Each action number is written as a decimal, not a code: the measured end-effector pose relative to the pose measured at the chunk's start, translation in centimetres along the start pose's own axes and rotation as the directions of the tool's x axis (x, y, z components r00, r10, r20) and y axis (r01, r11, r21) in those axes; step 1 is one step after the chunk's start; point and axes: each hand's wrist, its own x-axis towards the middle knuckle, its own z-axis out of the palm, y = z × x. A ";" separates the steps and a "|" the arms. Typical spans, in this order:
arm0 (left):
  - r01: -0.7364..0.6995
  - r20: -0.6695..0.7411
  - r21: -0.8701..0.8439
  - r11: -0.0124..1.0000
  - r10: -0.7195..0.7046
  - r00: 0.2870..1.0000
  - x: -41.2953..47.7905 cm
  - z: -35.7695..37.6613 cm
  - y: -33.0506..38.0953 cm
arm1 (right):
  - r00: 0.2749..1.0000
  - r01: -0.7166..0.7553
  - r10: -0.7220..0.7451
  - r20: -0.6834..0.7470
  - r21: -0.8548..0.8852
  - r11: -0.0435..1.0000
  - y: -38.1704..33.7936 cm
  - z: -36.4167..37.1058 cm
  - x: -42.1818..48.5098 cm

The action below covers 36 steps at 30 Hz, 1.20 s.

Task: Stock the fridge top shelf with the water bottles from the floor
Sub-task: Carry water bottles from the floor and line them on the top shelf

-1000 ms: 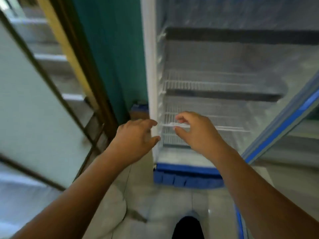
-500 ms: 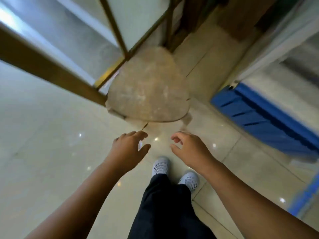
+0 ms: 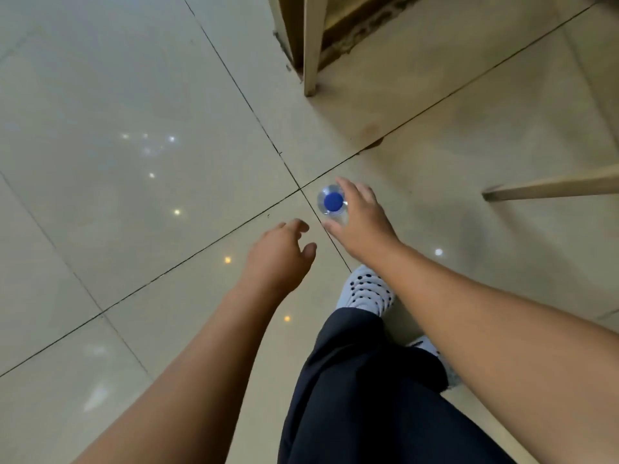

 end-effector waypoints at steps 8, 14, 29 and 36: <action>0.023 -0.087 -0.223 0.975 -0.044 0.995 2.4 2.1 -1.4 | 0.984 0.112 -0.107 -0.145 0.025 0.993 1.4 2.8 3.6; 0.019 -0.088 -0.243 0.970 -0.041 0.995 -1.8 -0.4 0.0 | 0.982 -0.067 0.103 -0.159 0.219 0.973 1.7 -0.3 -1.6; -0.466 -0.160 -0.130 0.875 0.445 0.881 -24.8 -19.3 25.4 | 0.811 0.048 0.285 -0.511 0.544 0.838 -9.2 -30.4 -33.8; -0.737 -0.187 -0.017 0.676 0.722 0.666 -36.9 -27.7 37.7 | 0.608 0.236 0.346 -0.715 0.579 0.781 -12.9 -44.9 -48.6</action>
